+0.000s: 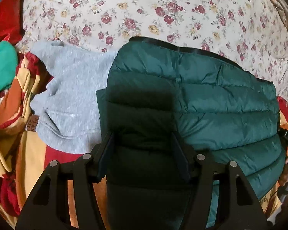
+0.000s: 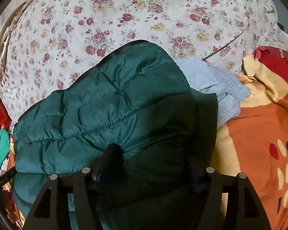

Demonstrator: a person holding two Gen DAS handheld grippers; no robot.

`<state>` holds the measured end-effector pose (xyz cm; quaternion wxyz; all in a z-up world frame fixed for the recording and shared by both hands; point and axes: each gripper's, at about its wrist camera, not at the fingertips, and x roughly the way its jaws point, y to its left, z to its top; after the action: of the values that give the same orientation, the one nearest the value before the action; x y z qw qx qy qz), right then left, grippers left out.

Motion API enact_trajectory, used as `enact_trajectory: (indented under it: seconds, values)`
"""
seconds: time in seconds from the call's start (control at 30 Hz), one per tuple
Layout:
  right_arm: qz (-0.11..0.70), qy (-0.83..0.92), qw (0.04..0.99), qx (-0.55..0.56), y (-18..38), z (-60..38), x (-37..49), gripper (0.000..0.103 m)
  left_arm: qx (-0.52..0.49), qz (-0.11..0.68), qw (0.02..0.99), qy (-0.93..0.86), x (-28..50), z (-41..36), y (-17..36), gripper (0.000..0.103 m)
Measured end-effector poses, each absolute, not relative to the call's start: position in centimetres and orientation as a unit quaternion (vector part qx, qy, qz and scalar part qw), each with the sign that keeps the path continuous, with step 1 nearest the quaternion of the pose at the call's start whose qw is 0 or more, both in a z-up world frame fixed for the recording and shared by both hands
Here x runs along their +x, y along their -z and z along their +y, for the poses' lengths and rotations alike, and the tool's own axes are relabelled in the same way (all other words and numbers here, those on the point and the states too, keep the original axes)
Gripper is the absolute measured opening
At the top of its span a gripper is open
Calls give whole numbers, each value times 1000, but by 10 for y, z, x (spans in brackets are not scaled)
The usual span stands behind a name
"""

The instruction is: Fold large clothes

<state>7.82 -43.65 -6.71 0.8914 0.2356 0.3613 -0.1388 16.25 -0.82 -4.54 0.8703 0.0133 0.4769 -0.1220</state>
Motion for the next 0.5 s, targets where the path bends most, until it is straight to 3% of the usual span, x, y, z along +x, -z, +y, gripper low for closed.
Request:
enact_trajectory:
  seconds: [0.33, 0.5]
  values:
    - [295, 184, 914, 210, 26, -433, 7, 67, -21, 428, 890, 154, 136, 1, -3, 60]
    - [289, 162, 925, 184, 34, -396, 1, 67, 22, 448, 881, 148, 134, -22, 19, 60]
